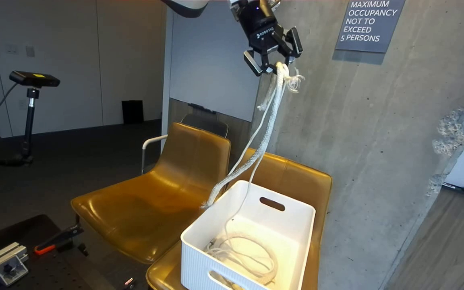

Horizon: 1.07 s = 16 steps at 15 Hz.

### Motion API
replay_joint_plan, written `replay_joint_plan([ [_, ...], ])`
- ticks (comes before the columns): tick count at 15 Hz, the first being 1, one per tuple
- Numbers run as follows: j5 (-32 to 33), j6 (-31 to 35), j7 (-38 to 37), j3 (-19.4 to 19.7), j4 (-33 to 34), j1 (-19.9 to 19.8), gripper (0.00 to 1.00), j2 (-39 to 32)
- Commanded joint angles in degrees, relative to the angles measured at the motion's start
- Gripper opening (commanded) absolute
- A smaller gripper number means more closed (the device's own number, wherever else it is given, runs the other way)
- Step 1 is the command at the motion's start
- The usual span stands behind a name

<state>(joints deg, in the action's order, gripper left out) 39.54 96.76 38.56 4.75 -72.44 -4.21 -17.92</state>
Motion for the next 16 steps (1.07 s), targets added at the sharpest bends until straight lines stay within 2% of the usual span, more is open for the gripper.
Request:
replay_joint_plan([
  [1, 1.36, -5.60, 3.13, 0.84, 13.75, -0.02, 0.02, -7.03],
  [8, 1.19, -11.57, 9.65, 3.62, 33.19, -0.84, 0.02, -15.45],
  [9, 0.83, -11.65, 9.94, 3.60, 34.18, -0.76, 0.02, -15.95],
  [11, 0.02, -11.13, 8.41, 3.22, 32.62, 0.29, 0.02, -15.89],
  [14, -2.77, -9.24, 3.88, 0.87, 24.92, 1.25, 0.02, -13.98],
  [16, -5.81, -7.03, -0.23, -0.79, 17.04, 1.37, 0.02, -11.99],
])
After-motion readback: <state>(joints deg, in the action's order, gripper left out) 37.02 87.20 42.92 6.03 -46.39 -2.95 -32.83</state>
